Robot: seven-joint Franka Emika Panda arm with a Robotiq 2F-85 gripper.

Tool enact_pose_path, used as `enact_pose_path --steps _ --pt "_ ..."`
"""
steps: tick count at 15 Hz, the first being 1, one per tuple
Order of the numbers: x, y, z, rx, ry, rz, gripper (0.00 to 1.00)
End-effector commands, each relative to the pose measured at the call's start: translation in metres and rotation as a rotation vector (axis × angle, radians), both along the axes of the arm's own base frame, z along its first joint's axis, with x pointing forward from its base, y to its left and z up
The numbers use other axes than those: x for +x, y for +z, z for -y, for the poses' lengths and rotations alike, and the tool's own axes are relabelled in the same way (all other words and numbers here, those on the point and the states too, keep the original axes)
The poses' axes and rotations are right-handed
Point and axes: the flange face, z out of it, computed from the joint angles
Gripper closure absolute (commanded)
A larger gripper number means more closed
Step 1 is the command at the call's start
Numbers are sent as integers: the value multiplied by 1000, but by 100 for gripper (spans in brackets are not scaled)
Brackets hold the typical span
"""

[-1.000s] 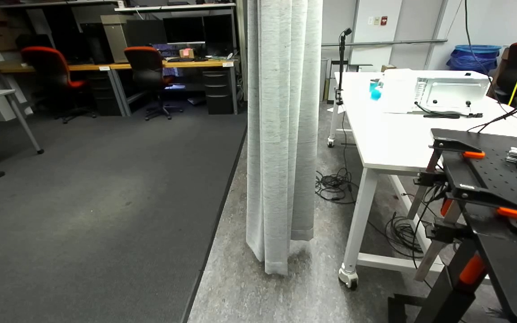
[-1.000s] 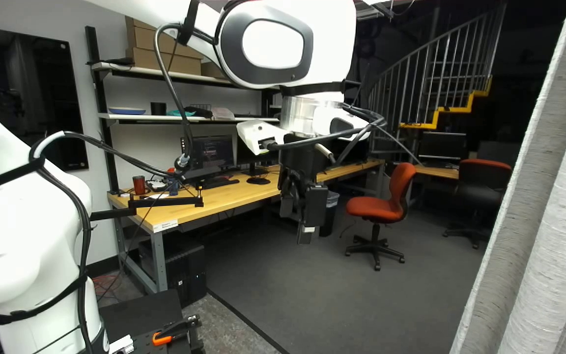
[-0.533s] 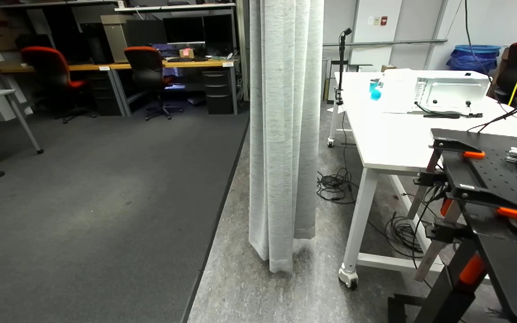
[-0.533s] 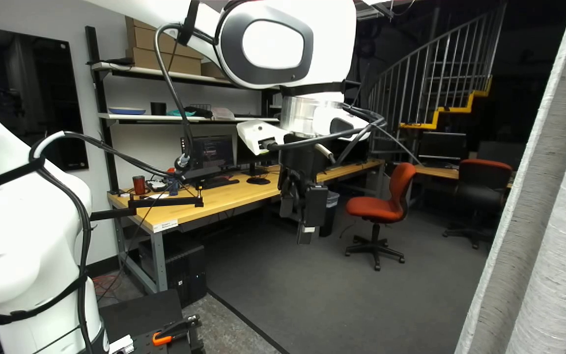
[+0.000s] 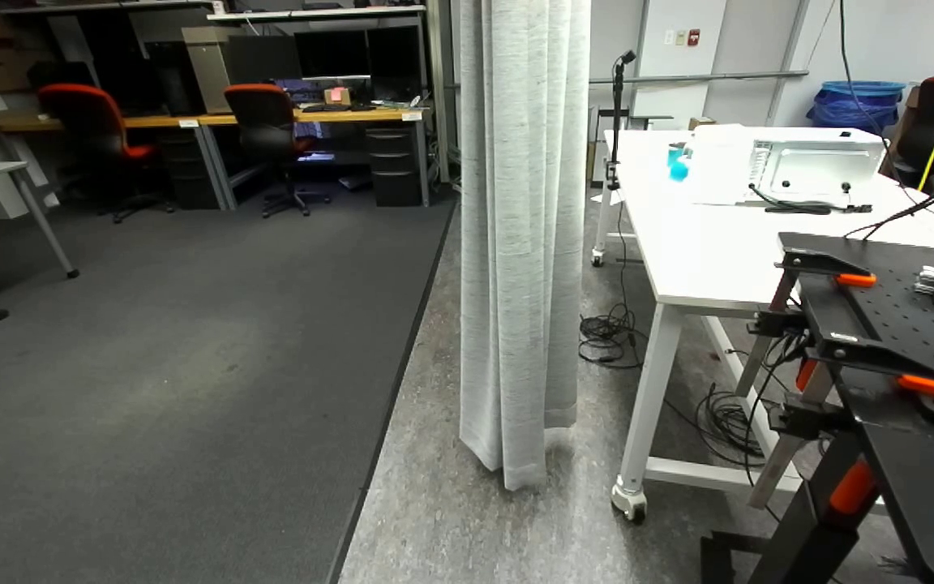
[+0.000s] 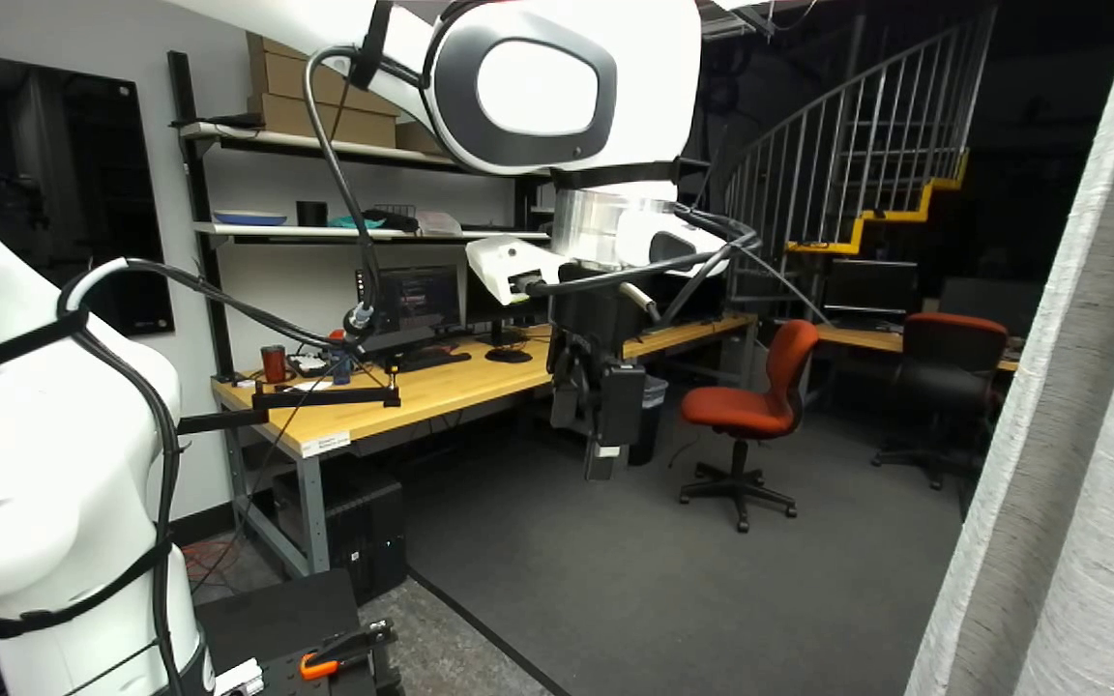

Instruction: Slide the curtain to the left

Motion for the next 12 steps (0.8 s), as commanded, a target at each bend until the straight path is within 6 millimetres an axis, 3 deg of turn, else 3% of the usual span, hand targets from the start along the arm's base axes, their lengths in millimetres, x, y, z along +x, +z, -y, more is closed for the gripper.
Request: enact_pose_path --steps 1,7,12 --pt "0 0 0 0 0 -1 0" --pt "10 9 11 -9 -29 81 0" --pt "30 28 33 -35 -55 192 0"
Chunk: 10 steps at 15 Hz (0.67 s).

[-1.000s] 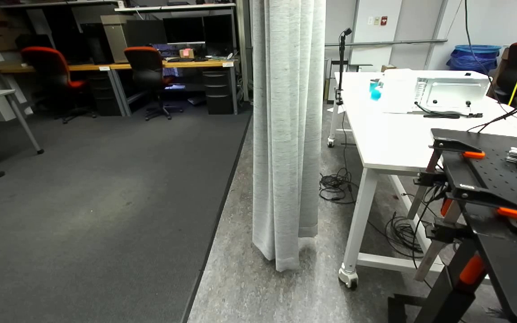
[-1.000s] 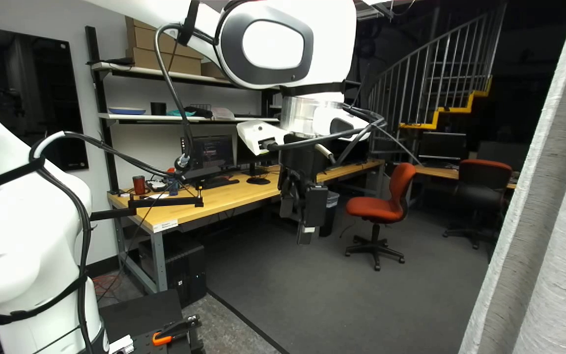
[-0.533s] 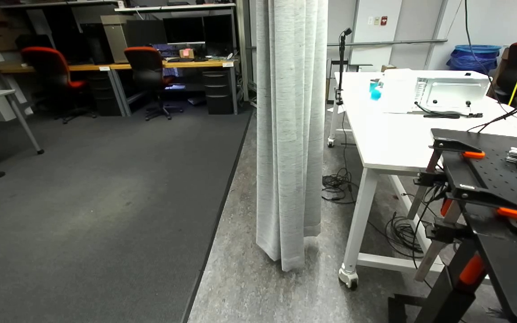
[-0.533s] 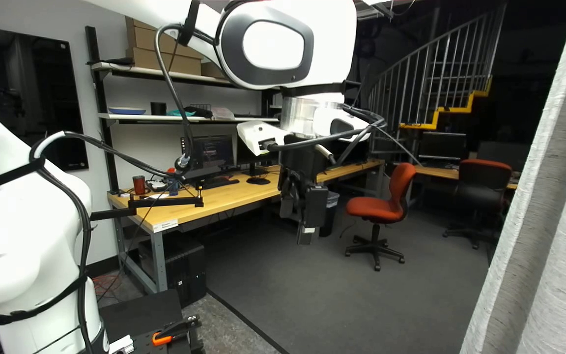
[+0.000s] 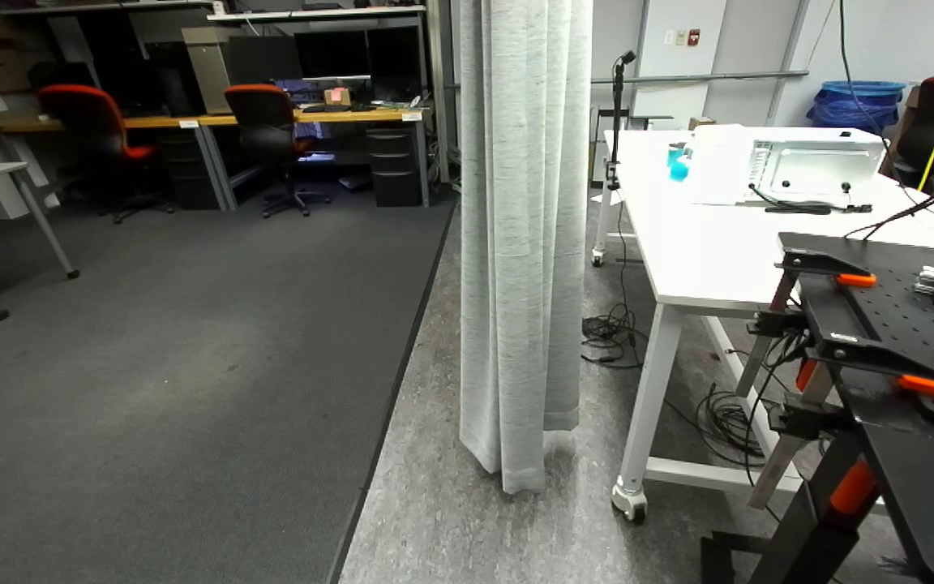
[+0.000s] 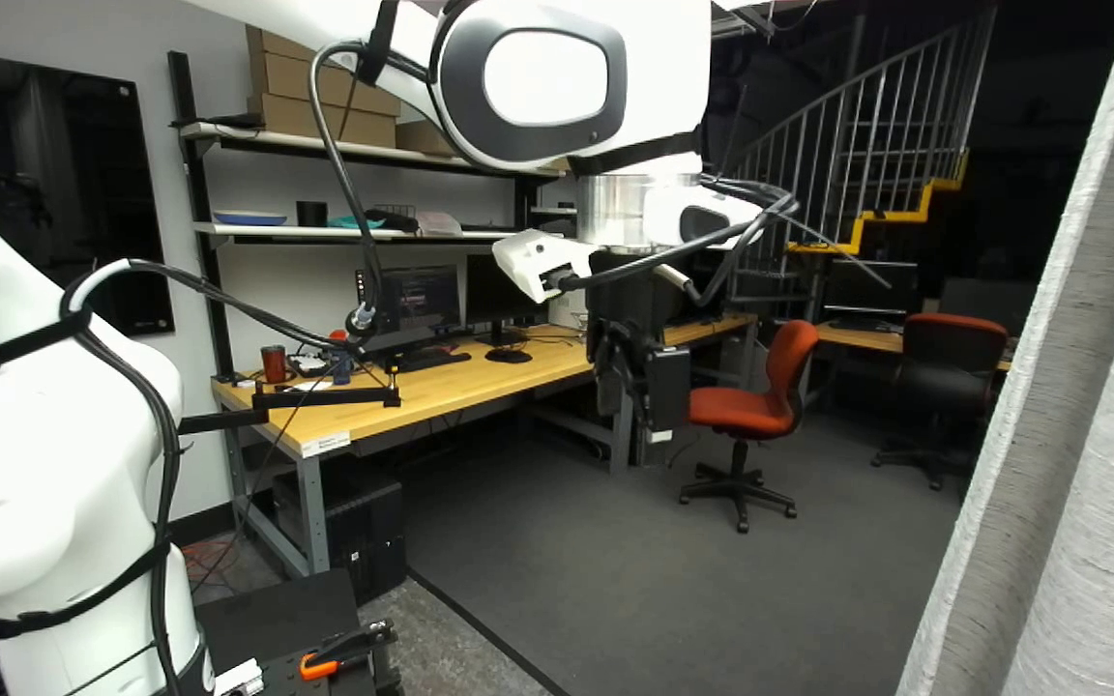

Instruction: Slide the curtain to the left

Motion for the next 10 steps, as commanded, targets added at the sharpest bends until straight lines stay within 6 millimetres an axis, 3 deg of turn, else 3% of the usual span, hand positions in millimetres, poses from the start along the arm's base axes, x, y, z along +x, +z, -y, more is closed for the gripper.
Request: enact_pose_path --steps 1,10 --pt "19 17 22 -5 -28 79 0" --pt "94 47 76 -92 -61 293 0"
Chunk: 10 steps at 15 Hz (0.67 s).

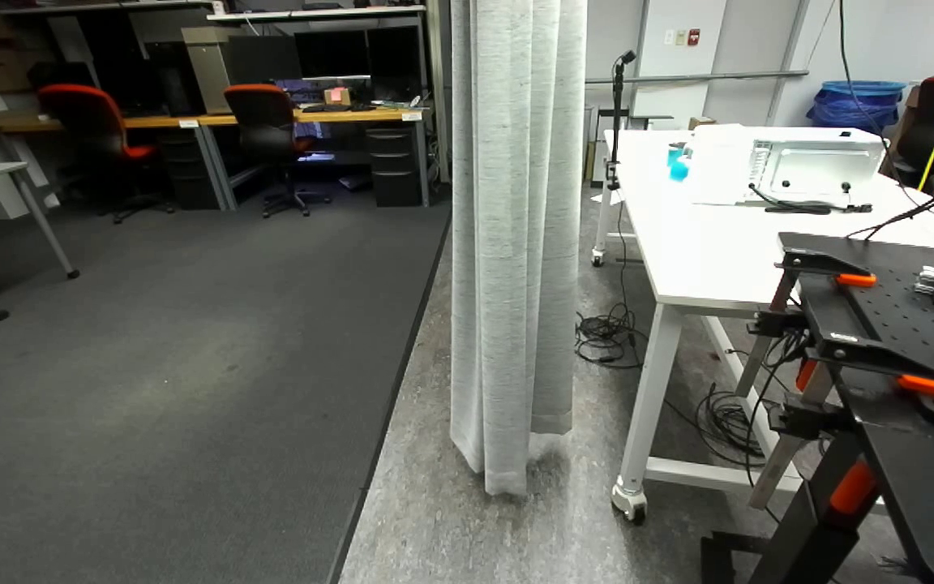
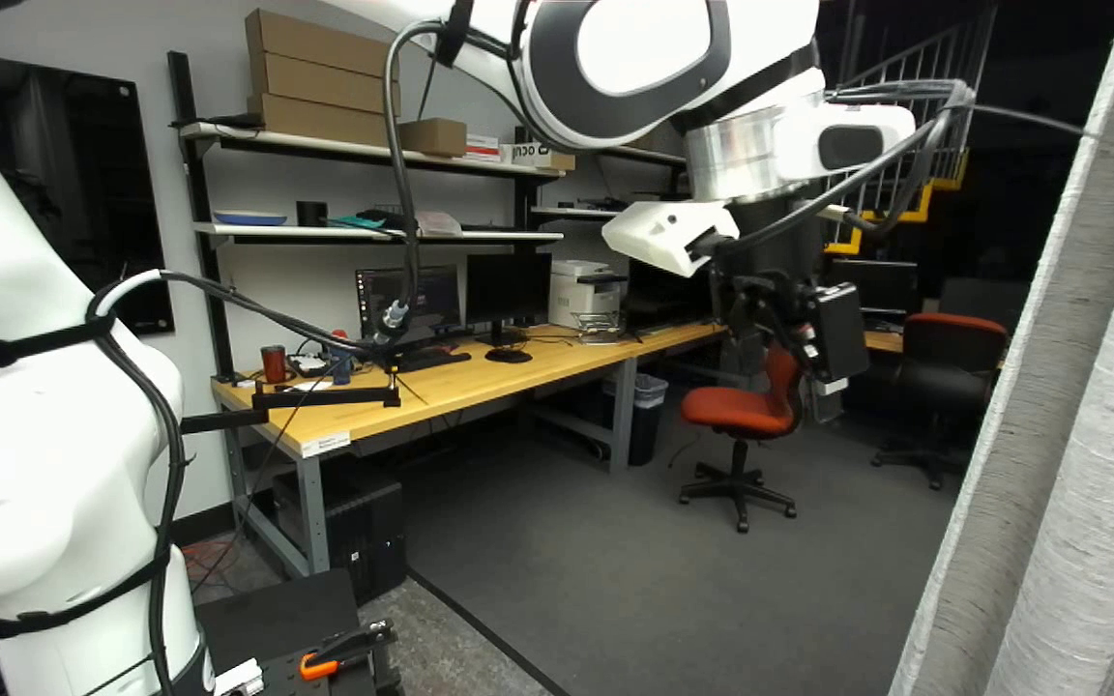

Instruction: Slide the curtain to the left

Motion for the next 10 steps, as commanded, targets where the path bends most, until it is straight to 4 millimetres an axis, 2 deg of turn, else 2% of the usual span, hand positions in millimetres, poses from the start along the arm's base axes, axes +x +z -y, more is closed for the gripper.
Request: enact_pose_path --steps 1,6,10 --pt "43 5 20 -22 14 52 0" --pt "93 2 36 -77 54 89 0" --pt "122 5 51 -99 61 104 0"
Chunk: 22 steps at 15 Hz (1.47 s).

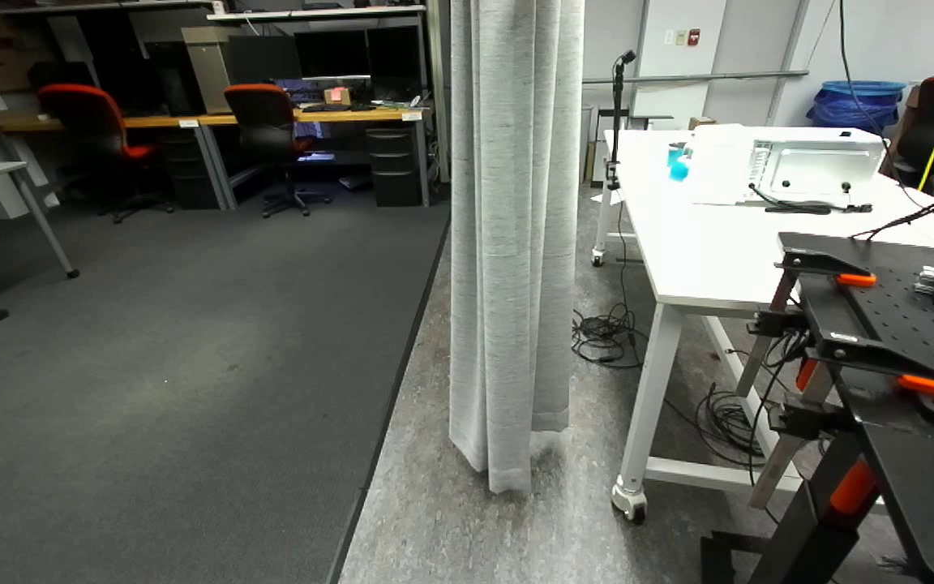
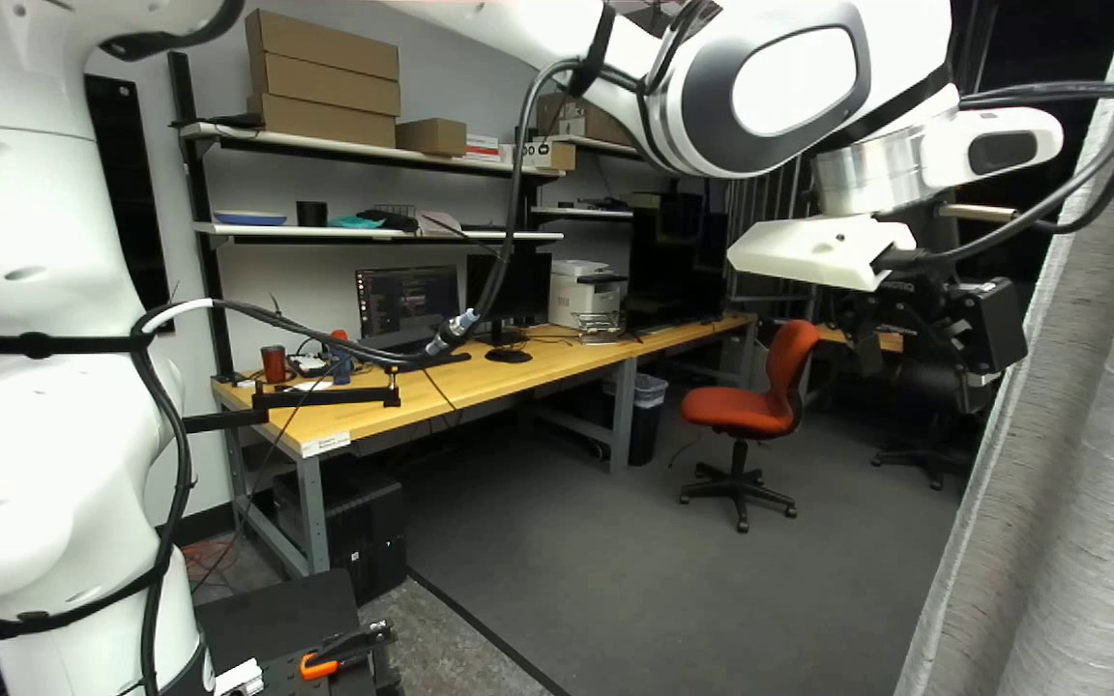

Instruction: Slide the curtain to the left

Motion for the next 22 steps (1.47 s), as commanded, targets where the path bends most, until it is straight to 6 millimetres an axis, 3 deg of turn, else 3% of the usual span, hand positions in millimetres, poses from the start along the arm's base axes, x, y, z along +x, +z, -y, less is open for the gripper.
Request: enact_pose_path --steps 1,8,18,19,20,22 --pt "30 8 21 -18 12 29 0" --pt "33 19 46 -52 17 56 0" --pt "66 26 38 -69 123 171 0" --pt "69 27 38 -64 122 176 25" --pt "71 27 39 -60 124 177 26" --pt "75 28 41 -56 122 184 42"
